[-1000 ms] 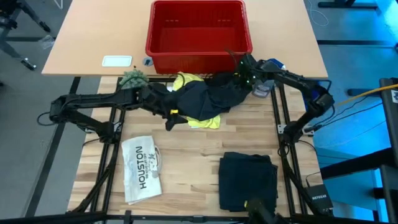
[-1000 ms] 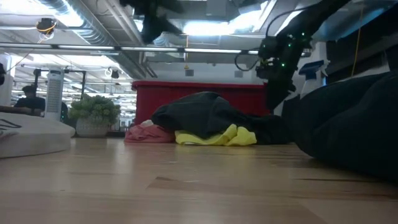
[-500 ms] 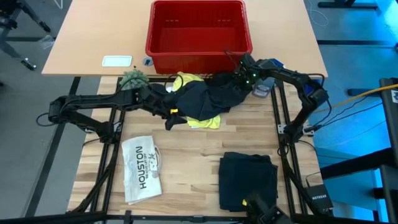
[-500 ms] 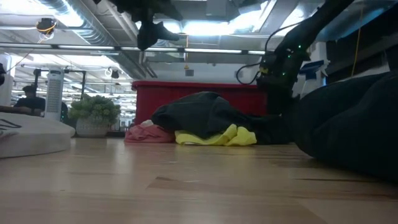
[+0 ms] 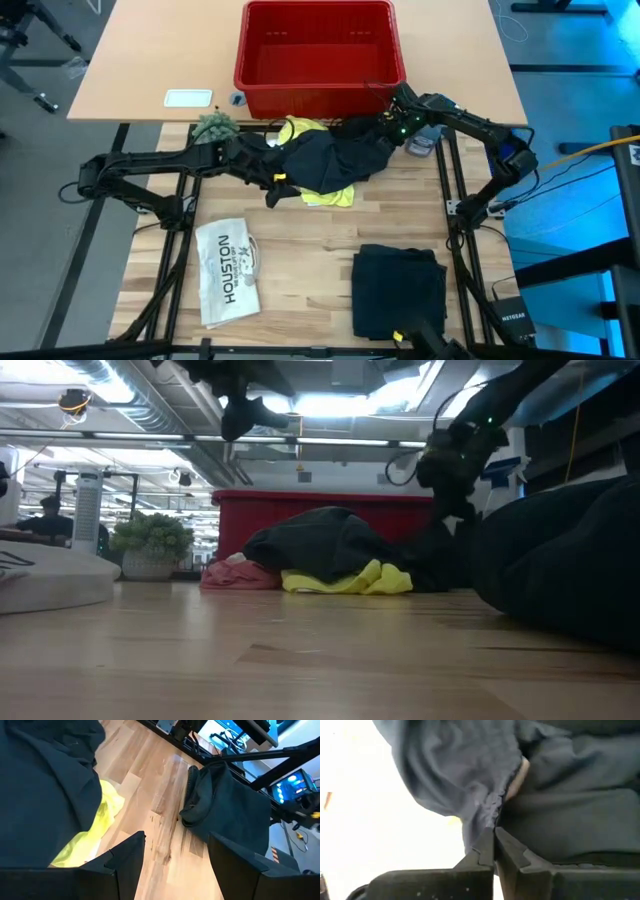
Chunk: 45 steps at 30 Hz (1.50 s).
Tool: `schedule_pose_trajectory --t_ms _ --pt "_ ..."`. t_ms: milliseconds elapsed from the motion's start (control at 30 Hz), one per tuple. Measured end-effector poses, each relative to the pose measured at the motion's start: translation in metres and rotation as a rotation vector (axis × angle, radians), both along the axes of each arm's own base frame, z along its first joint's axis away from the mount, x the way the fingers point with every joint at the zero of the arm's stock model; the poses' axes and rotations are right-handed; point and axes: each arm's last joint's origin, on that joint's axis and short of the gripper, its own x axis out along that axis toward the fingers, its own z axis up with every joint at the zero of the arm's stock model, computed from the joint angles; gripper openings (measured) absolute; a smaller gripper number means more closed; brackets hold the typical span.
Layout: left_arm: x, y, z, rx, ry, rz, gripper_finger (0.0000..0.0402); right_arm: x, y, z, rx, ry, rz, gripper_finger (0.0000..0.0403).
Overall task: Fold laundry
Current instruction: Fold the dark blue short
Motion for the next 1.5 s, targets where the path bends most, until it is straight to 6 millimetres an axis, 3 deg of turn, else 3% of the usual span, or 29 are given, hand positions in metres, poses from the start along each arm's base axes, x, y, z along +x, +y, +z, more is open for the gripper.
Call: schedule_pose_trajectory --t_ms 133,267,500,667,800,900,1033,1167,1300,1500 --pt "0.000 0.003 0.001 0.016 -0.009 0.005 0.0207 0.004 0.017 0.020 0.017 -0.106 0.051 0.0001" --pt "0.001 0.006 0.003 0.036 -0.043 0.005 0.0207 0.015 0.038 0.053 -0.033 -0.177 0.109 0.0001" --pt "0.005 0.011 0.013 0.077 -0.153 0.016 0.0207 0.041 0.069 0.139 -0.227 -0.347 0.193 0.0000" --pt "0.006 0.013 0.028 0.110 -0.287 0.024 0.0208 0.047 0.090 0.209 -0.369 -0.531 0.224 0.0000" --pt "-0.006 0.009 0.050 0.168 -0.414 0.012 0.0208 0.043 0.109 0.254 -0.432 -0.660 0.250 0.0000" --pt "-0.022 0.005 0.065 0.208 -0.482 0.007 0.0207 0.039 0.126 0.277 -0.438 -0.759 0.289 0.0000" --pt "-0.044 0.000 0.084 0.290 -0.561 0.011 0.0207 0.042 0.153 0.286 -0.321 -0.825 0.414 0.0000" --pt "-0.050 -0.001 0.087 0.344 -0.554 0.040 0.0208 0.045 0.182 0.277 -0.246 -0.725 0.480 0.0000" --pt "-0.042 0.000 0.070 0.308 -0.452 0.028 0.0208 0.051 0.208 0.251 -0.275 -0.477 0.444 0.0000" --pt "-0.018 -0.006 0.022 0.130 -0.311 -0.058 0.0208 0.075 0.240 0.200 -0.192 -0.299 0.502 0.0000"
